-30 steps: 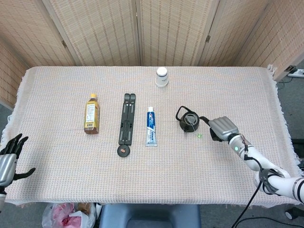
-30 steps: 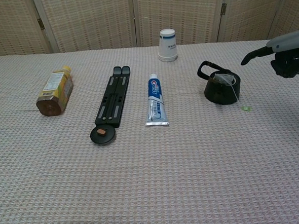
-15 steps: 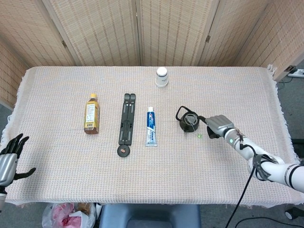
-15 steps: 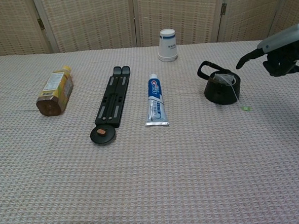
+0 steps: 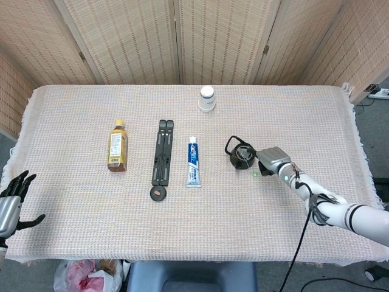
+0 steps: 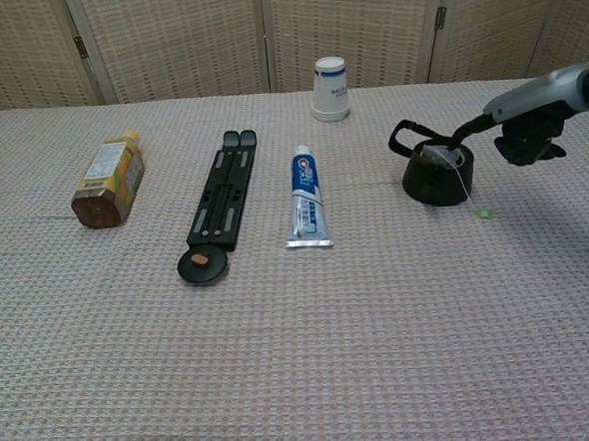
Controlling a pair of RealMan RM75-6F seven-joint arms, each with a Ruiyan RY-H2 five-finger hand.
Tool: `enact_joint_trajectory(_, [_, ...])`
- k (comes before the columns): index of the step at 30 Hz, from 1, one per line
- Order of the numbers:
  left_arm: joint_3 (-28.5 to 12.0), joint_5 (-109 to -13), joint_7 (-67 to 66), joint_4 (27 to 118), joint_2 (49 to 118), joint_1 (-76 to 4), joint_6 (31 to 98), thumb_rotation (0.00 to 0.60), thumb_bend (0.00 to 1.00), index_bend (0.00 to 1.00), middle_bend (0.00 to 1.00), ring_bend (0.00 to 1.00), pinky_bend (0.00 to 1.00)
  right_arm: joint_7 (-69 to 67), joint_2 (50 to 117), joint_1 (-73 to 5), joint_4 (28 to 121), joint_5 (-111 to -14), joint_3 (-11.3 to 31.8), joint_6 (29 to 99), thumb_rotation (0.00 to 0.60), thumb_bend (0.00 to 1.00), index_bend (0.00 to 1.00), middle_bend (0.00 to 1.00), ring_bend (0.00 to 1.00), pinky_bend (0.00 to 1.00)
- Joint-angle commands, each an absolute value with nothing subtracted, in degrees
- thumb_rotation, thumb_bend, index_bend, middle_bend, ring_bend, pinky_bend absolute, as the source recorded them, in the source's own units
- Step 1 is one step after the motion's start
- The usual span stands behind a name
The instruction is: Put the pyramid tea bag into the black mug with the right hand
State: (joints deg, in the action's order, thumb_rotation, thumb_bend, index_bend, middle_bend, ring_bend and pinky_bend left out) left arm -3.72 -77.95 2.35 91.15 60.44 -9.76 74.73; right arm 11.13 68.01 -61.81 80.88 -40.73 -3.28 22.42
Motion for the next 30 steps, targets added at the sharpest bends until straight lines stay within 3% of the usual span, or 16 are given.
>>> enact_joint_trajectory(1, [-3.7,-78.0,2.5,91.1,60.4,-9.8,74.8,0.6,0.22,0.0,0.0,0.0,0.25,10.5,68.6,-62.1,80.2,-40.9,-3.4,22.2,0.6,1.0,0.01,0.94,0.76,0.7])
enact_joint_trajectory(19, [-3.7,-78.4,3.8,90.9,60.0,-9.7,75.0,0.6,0.22,0.0,0.0,0.0,0.25,8.0,73.0,-64.2,75.1,-41.7,-5.6,19.9,0.6,1.0,0.01,0.94,0.76,0.7])
enact_joint_trajectory(24, [-3.5,-78.8,3.8,90.9,60.0,-9.5,75.3,0.6,0.22,0.0,0.0,0.0,0.25,6.1,69.2,-62.7,79.8,-43.3,-4.1,23.5,0.6,1.0,0.01,0.94,0.76,0.7])
enact_joint_trajectory(30, [-3.2,-79.7,2.5,91.6,60.3,-9.0,76.8,0.6,0.22,0.0,0.0,0.0,0.25,3.7,59.1,-57.8,92.0,-48.4,-2.0,31.6,0.6,0.96,0.01,0.92,0.76,0.7])
